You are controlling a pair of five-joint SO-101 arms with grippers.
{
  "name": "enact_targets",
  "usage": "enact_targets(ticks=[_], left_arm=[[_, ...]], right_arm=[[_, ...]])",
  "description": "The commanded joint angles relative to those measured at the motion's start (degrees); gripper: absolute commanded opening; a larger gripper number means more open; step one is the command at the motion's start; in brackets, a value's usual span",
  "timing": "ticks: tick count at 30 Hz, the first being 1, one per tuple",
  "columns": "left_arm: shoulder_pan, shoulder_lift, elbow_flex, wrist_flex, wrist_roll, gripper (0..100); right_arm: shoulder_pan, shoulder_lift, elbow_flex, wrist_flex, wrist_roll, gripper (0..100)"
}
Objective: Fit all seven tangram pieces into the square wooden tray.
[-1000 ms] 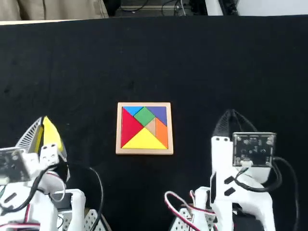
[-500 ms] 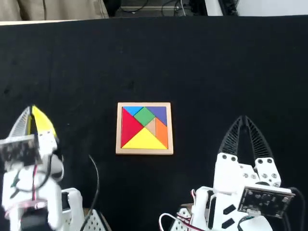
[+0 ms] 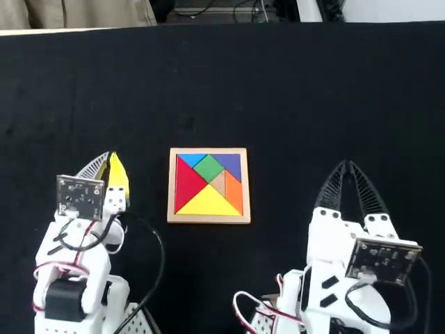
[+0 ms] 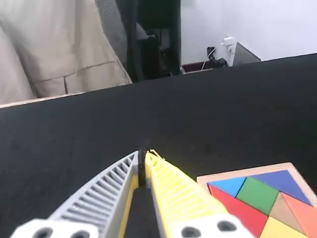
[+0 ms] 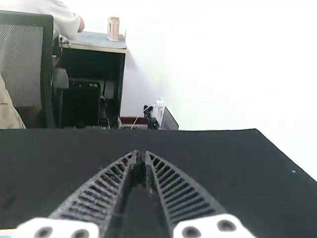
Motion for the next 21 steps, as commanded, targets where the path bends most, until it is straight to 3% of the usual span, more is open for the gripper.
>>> enact_targets(ticks=[1,10,17,21], left_arm=[[-5.1,-0.3,2.2,-0.9,0.4,3],[-13.1,-0.3,22.9,-0.8,-0.2,3],[-19.8,-0.1,23.0,3.8,-0.1,3],[-19.4,-0.1,23.0,11.3,-0.1,3]], right_arm=[[0.3,-3.9,2.9,0.9,-0.4,1.1],[0.4,-3.9,26.2,1.2,-0.2,1.1],[0.4,-3.9,46.3,-2.9,17.1,1.1],[1.7,-3.7,46.2,4.2,20.9,1.1]])
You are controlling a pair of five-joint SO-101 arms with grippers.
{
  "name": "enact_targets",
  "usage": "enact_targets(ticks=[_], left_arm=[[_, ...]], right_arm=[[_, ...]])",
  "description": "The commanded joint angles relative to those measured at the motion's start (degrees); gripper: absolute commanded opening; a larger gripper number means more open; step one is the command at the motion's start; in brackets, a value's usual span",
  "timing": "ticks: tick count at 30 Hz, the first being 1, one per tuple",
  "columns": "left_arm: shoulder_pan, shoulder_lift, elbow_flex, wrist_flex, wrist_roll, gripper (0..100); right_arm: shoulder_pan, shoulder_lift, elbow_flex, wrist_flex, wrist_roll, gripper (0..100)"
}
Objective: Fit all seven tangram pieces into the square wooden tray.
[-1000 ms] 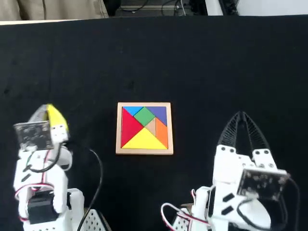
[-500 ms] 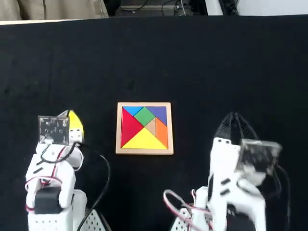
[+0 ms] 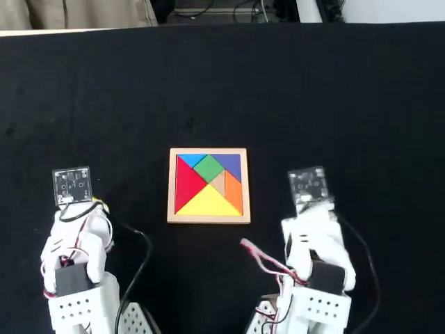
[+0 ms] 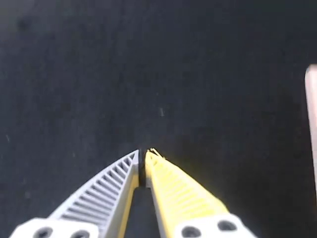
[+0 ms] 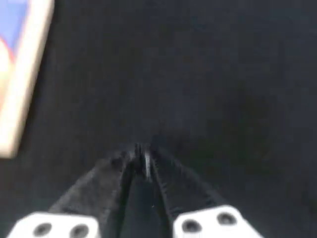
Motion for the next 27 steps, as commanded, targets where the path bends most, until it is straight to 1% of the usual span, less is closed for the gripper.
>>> enact_targets(ticks=[1,2,6,8,11,13,15,17,19,21,24,27], left_arm=[[-0.7,-0.3,1.1,7.0,0.0,3],[-1.1,-0.3,1.1,8.3,0.0,3],[-1.1,-0.3,1.1,13.5,0.4,3],[-1.1,-0.3,1.1,13.5,0.4,3],[-0.6,-0.3,1.1,13.5,0.4,3],[-0.5,-0.3,1.1,13.5,0.4,3],[-0.4,-0.3,1.1,13.5,0.4,3],[0.0,-0.3,1.1,13.5,0.4,3],[0.1,-0.3,1.1,13.5,0.4,3],[0.4,-0.3,1.1,13.5,0.4,3],[0.4,-0.3,1.1,13.5,0.4,3],[0.4,-0.3,1.1,13.5,0.4,3]], right_arm=[[2.1,-3.8,0.5,5.5,2.5,1.1],[2.5,-3.8,0.6,6.9,2.5,1.1],[5.9,-3.8,0.7,6.9,2.0,1.1],[6.6,-3.8,0.7,6.6,-1.4,1.1],[6.3,-3.8,0.7,6.2,-10.6,1.1],[3.3,-3.8,0.7,5.2,-16.0,1.1],[-2.3,-3.8,1.2,5.3,-19.3,1.1],[-9.0,-3.6,1.3,6.2,-20.5,1.1],[-14.1,-3.6,1.3,6.2,-20.4,1.1],[-14.8,-3.5,1.3,6.2,-20.4,1.1],[-12.3,-3.5,1.3,6.2,-20.1,1.1],[-11.7,-3.5,1.3,6.2,-20.2,1.1]])
